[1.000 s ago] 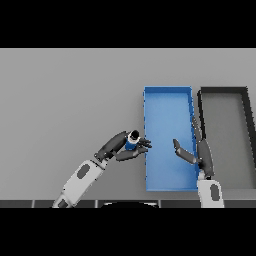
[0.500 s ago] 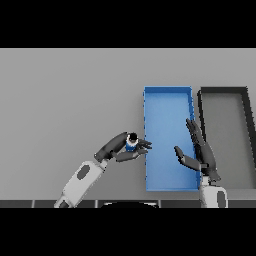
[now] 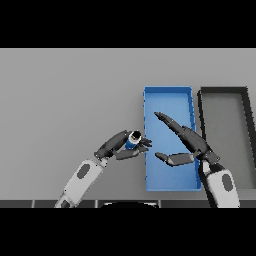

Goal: Pick up the blue pipe and place it into the blue bin.

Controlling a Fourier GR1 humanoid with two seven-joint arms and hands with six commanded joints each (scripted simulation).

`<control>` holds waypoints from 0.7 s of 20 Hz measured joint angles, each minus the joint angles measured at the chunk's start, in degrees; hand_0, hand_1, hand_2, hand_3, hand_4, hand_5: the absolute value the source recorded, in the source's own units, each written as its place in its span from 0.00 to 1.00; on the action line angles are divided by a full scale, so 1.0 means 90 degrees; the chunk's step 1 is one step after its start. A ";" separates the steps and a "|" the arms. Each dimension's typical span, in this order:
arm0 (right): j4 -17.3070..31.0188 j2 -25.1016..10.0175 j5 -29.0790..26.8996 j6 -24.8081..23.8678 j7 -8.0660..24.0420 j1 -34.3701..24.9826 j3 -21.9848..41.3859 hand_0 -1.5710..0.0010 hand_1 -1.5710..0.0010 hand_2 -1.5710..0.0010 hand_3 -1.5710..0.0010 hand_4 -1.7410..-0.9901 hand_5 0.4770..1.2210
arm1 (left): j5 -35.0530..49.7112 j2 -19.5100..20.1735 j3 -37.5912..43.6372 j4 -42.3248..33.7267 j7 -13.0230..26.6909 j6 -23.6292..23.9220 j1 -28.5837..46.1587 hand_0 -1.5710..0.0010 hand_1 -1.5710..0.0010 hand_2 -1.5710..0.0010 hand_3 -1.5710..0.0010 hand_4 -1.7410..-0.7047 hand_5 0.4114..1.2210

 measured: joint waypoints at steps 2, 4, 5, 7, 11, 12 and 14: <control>0.0029 0.0066 0.0062 0.0085 0.0111 -0.0364 0.0236 1.00 1.00 0.97 1.00 0.58 0.11 | -0.0001 -0.0001 0.0059 -0.0029 0.0021 -0.0072 -0.0004 0.00 0.00 0.00 0.00 0.26 1.00; 0.0094 0.0138 -0.0116 0.0198 0.0370 -0.0699 0.0433 1.00 1.00 0.97 1.00 0.60 0.11 | -0.0063 -0.0096 0.0080 0.0068 -0.0024 -0.0101 -0.0006 0.00 0.00 0.00 0.00 0.26 1.00; 0.0131 0.0192 -0.0200 0.0243 0.0431 -0.0795 0.0509 1.00 1.00 0.97 1.00 0.61 0.10 | -0.0066 -0.0092 0.0082 0.0051 -0.0112 -0.0148 0.0070 0.00 0.00 0.00 0.00 0.27 1.00; 0.0299 0.0294 -0.0156 0.0330 0.0538 -0.1071 0.0652 1.00 1.00 0.97 1.00 0.65 0.10 | -0.0127 -0.0150 0.0159 0.0201 -0.0154 -0.0220 -0.0083 0.00 0.00 0.00 0.00 0.27 1.00; 0.0619 0.0562 0.0031 0.0377 0.0850 -0.1769 0.0976 0.99 0.99 0.95 1.00 0.71 0.08 | 0.0020 -0.0206 0.0216 0.0172 -0.0159 -0.0484 0.0083 0.00 0.00 0.00 0.00 0.26 1.00; 0.0696 0.0576 -0.0065 0.0416 0.0928 -0.1954 0.0967 0.99 0.98 0.95 1.00 0.73 0.07 | -0.0011 -0.0238 0.0226 0.0105 -0.0039 -0.0452 0.0068 0.00 0.00 0.00 0.00 0.26 1.00; 0.0966 0.0666 -0.0038 0.0455 0.1068 -0.2250 0.0997 0.98 0.97 0.94 1.00 0.74 0.05 | -0.0106 -0.0189 0.0248 0.0048 -0.0015 -0.0464 0.0165 0.00 0.00 0.00 0.00 0.26 1.00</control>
